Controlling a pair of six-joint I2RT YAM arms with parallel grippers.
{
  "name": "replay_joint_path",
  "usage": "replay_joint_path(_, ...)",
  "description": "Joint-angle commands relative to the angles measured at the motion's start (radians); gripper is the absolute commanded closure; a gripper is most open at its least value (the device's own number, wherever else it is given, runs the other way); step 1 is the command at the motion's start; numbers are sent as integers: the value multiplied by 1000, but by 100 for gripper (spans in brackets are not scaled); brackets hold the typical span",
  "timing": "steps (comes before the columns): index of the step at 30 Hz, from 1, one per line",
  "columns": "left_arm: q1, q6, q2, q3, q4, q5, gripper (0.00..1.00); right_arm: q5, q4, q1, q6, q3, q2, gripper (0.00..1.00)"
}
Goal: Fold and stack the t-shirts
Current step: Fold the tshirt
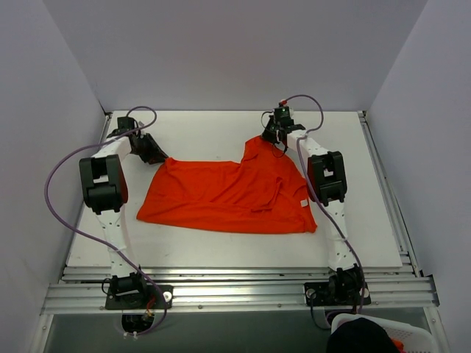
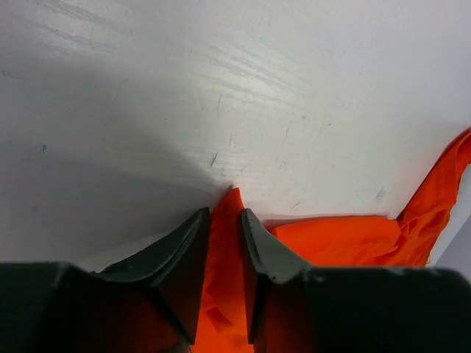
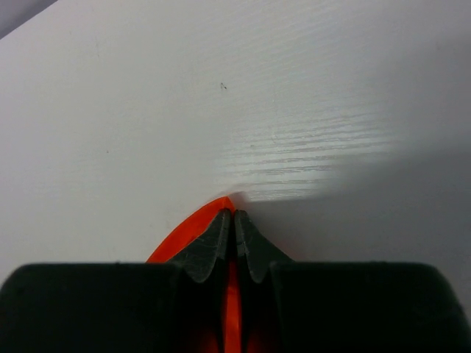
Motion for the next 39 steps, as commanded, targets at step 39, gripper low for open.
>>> replay_joint_path(39,8,30,-337,-137,-21,-22,98,158,-476,-37,-94,-190,-463,100)
